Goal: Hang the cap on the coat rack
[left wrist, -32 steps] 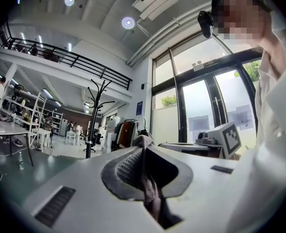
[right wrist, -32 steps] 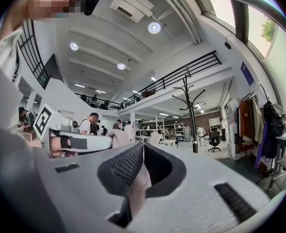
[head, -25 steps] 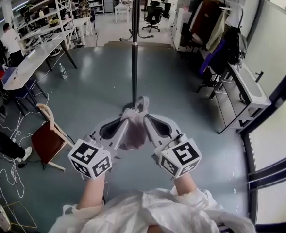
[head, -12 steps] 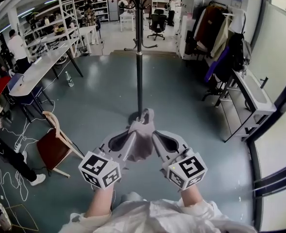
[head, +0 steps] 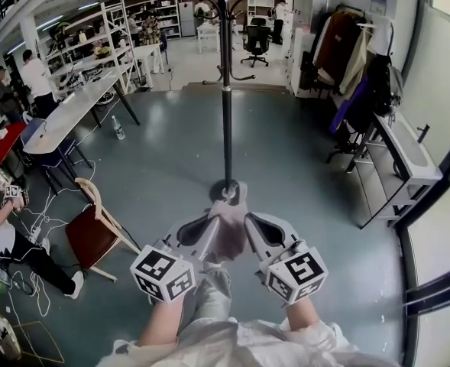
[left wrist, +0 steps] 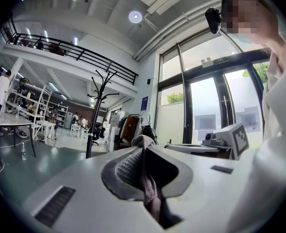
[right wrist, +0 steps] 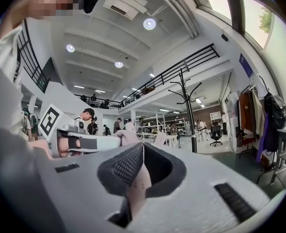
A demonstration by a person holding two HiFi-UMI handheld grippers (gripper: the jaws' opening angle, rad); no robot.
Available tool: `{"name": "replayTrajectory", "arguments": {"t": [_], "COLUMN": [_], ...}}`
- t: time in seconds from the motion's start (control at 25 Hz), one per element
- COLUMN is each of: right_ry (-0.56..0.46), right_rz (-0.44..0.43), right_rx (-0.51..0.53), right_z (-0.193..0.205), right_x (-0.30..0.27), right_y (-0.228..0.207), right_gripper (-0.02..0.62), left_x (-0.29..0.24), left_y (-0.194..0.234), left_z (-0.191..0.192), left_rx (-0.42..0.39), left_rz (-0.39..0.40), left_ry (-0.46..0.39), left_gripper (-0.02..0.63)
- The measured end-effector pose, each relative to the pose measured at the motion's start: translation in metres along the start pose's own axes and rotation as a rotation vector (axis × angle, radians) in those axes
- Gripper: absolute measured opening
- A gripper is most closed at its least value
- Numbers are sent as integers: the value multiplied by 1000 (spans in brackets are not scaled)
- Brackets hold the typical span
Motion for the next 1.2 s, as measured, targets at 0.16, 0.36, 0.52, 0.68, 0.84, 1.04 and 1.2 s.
{"name": "replayTrajectory", "arguments": {"t": [0.16, 0.36, 0.52, 0.68, 0.84, 1.04, 1.2], "right_ry": [8, 28, 36, 10, 1, 3, -11], "right_rz": [35, 49, 50, 40, 63, 79, 95], "right_rx": [9, 2, 14, 49, 41, 52, 69], "right_z": [2, 9, 13, 6, 10, 8, 0], "right_x": [-8, -17, -30, -44, -66, -102, -143], "right_y": [-12, -28, -37, -46, -64, -85, -106], "right_gripper": [5, 4, 4, 5, 5, 5, 5], "left_x": [-11, -33, -44, -59, -78, -102, -122], "left_y": [7, 16, 28, 41, 61, 92, 127], "left_z": [-4, -3, -4, -10, -20, -38, -63], "left_rx": [-13, 0, 9, 7, 2, -2, -12], "left_rz": [11, 45, 52, 78, 95, 102, 104], "left_ry": [-11, -7, -4, 7, -3, -6, -28], "left_gripper": [28, 28, 28, 28, 28, 28, 28]}}
Point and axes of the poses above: the fingertips, and each gripper's own axes: x backward along the fingers, y to its left, z out of its underside, the point moved 9 cm from there along x, backward along the fingers, and after that the axes turned 12 degrees about x, right-handed, at the moved point
